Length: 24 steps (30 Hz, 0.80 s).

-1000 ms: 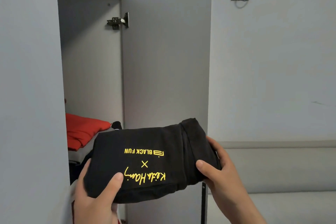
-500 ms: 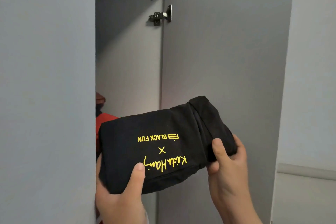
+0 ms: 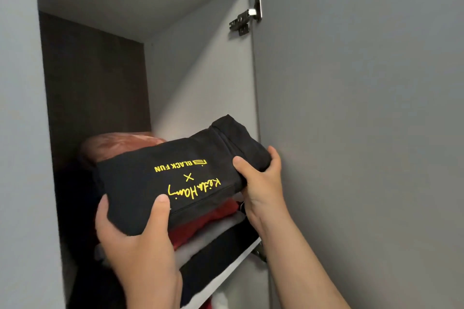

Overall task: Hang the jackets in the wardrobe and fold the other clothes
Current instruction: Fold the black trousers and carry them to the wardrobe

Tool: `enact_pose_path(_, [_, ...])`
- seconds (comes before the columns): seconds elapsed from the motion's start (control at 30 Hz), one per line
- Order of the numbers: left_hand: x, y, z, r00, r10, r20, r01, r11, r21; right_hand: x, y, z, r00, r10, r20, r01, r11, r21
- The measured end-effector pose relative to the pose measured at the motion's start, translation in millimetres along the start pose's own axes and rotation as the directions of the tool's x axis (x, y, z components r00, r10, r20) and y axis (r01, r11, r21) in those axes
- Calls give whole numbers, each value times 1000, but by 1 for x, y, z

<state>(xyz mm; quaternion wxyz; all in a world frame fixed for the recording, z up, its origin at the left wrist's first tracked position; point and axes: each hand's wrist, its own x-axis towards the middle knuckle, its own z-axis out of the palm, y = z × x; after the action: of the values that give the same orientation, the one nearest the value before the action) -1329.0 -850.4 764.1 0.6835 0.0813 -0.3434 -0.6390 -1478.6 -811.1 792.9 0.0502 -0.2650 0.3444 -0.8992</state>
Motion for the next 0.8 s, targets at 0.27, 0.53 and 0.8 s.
enact_pose_path(0.27, [52,-38,-11,991,124,-50,-114,978,173,51,50,16,980,189,63,-194,978,75])
enact_pose_path(0.53, [53,-31,-14,994,91,-61,-57,902,428,55,79,3,941,332,71,-335,941,44])
enact_pose_path(0.8, [42,8,1,944,321,77,-240,508,827,42,42,7,990,-113,87,129,448,-885])
